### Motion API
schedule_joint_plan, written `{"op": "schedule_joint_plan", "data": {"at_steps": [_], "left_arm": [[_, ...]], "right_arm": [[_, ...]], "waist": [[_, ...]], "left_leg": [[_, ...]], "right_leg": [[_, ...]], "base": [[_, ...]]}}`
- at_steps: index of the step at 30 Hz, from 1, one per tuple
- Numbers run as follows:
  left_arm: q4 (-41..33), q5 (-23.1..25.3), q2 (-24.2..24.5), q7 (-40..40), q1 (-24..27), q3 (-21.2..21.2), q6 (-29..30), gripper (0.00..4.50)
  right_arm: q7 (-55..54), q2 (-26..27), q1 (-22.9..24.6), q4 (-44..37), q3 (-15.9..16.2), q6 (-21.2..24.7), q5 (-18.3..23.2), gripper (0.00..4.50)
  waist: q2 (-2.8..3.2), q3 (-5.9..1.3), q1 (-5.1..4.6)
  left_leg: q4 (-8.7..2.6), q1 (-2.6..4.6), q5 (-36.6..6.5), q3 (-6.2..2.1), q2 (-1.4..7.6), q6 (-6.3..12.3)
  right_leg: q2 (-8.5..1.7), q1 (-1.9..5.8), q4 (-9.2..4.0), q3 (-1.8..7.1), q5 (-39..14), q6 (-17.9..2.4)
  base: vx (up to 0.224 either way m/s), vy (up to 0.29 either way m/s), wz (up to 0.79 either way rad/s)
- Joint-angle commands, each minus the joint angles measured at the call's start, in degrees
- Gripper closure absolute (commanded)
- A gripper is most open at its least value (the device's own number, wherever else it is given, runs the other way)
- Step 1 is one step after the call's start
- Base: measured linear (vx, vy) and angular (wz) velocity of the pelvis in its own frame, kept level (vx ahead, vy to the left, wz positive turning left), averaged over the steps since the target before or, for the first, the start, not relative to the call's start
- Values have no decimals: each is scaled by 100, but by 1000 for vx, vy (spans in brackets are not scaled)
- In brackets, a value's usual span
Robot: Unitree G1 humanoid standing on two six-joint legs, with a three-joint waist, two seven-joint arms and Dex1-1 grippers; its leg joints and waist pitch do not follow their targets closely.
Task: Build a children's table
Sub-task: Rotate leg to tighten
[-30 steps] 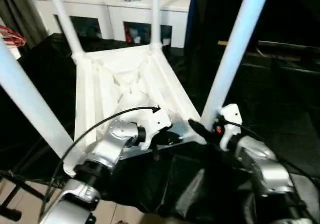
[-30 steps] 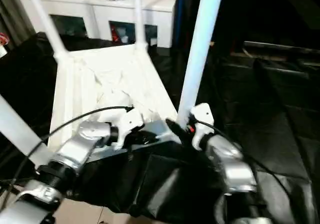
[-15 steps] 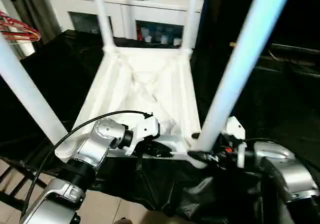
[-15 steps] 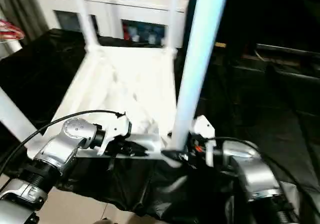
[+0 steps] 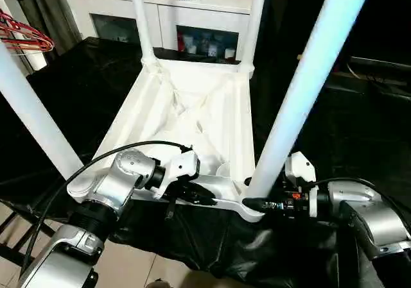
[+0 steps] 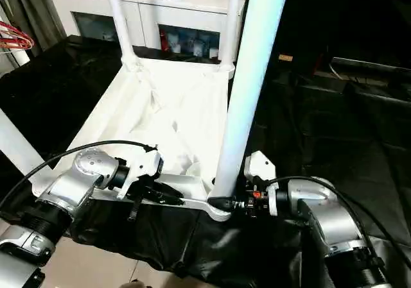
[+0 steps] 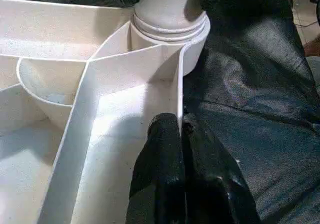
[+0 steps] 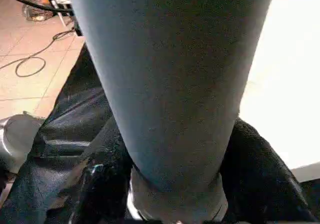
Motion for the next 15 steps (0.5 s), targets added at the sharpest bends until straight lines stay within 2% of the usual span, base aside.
{"op": "schedule_joint_plan", "data": {"at_steps": [1, 3, 6, 8, 9, 10, 11, 12, 14, 15], "left_arm": [[-69, -59, -35, 262, -149, 112, 0, 450], [-89, -60, -103, 413, -130, 147, 38, 450], [-163, -22, -340, 921, -71, 222, 180, 450], [-160, 45, -490, 1251, -52, 240, 220, 450], [-162, 67, -553, 1367, -42, 241, 241, 450], [-154, 126, -669, 1593, -34, 239, 262, 450], [-146, 180, -766, 1777, -30, 230, 277, 450], [-144, 223, -878, 1925, -19, 203, 287, 450], [-151, 261, -1017, 2077, -7, 165, 319, 450], [-142, 341, -1182, 2298, -9, 97, 353, 450]], "right_arm": [[175, 81, 177, -93, 282, 141, 95, 246], [34, 152, 199, -66, 246, 128, 79, 246], [-697, 501, 177, 203, 109, -11, -124, 248], [-1240, 739, 100, 438, 39, -1, -293, 249], [-1453, 837, 71, 535, 14, -39, -365, 250], [-1829, 1015, 6, 710, -31, -22, -461, 252], [-2149, 1166, -51, 856, -69, 7, -539, 252], [-2577, 1340, -137, 1057, -105, -10, -671, 253], [-3087, 1542, -243, 1294, -145, -22, -827, 253], [-3731, 1841, -402, 1625, -225, 33, -948, 253]], "waist": [[-21, -295, -5], [-25, -293, -6], [-33, -276, -27], [-38, -257, -59], [-65, -240, -101], [-52, -241, -114], [-57, -243, -127], [-51, -227, -190], [-60, -209, -282], [-68, -209, -336]], "left_leg": [[-355, 47, -1294, 26, 108, 261], [-352, 42, -1267, 26, 104, 264], [-368, 45, -1419, 24, 98, 191], [-403, 45, -1592, 10, 89, 100], [-426, 8, -1687, -8, 72, 41], [-438, 10, -1721, -20, 65, -3], [-439, 25, -1752, -23, 73, -13], [-447, 26, -1847, -22, 63, -55], [-475, 5, -1980, -42, 39, -137], [-477, 8, -2076, -63, 18, -137]], "right_leg": [[-219, 282, -324, 141, -669, -1330], [-214, 282, -320, 139, -604, -1341], [-236, 258, -351, 145, -869, -1302], [-237, 256, -398, 141, -1346, -1157], [-245, 281, -425, 132, -1694, -1027], [-254, 277, -455, 131, -1985, -887], [-252, 258, -469, 135, -2035, -859], [-238, 230, -487, 133, -2121, -842], [-235, 239, -515, 110, -2468, -723], [-244, 238, -567, 99, -2858, -545]], "base": [[0, 0, 0], [0, 0, 0], [0, 0, 0], [0, 0, 0], [-58, -3, -8], [0, 0, 0], [0, 0, 0], [0, 0, 0], [0, 0, 0], [0, 0, 0]]}}
